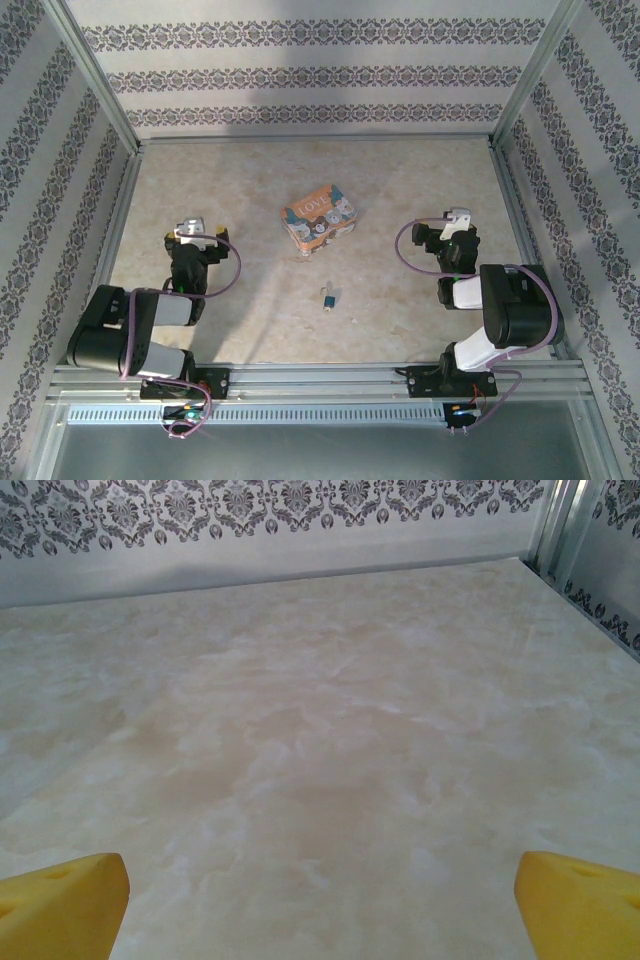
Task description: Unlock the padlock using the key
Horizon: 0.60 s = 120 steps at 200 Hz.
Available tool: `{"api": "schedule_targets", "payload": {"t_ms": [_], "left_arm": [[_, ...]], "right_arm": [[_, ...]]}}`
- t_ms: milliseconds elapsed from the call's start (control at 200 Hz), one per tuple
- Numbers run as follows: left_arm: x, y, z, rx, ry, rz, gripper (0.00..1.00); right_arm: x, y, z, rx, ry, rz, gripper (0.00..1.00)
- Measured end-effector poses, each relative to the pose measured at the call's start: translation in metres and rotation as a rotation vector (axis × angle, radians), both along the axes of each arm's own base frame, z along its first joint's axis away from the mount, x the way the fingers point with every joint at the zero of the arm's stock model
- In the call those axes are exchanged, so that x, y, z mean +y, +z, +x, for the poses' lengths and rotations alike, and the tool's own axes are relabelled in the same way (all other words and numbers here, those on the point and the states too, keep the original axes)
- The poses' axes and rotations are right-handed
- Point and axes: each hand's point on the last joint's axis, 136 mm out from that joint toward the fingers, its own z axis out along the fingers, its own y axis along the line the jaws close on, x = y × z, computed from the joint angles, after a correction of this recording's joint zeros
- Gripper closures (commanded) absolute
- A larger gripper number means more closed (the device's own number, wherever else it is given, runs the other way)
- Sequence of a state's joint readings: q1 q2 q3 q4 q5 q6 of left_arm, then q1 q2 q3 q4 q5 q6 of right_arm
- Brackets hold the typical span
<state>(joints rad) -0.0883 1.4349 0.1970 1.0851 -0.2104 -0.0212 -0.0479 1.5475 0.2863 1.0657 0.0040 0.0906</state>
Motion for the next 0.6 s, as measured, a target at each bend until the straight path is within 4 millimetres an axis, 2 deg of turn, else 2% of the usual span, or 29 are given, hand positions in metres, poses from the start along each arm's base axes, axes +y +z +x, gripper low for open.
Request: {"api": "schedule_targets", "payload": {"t_ms": [320,505,600], "left_arm": [[-0.008,-0.029,0.002,0.022,-0.055,0.029,0.01],[-0.010,-0.020,0.011,-0.005,-0.061,0.029,0.01],[-0.008,-0.014,0.023,0.004,-0.053,0.029,0.01]], "right_arm": [[-0.001,0.000,0.000,0.000,-0.004,-0.002,0.02],[0.002,0.000,0.000,0.002,-0.001,-0.004,0.02],[0.004,0.000,0.001,0.006,0.000,-0.005,0.02]]}}
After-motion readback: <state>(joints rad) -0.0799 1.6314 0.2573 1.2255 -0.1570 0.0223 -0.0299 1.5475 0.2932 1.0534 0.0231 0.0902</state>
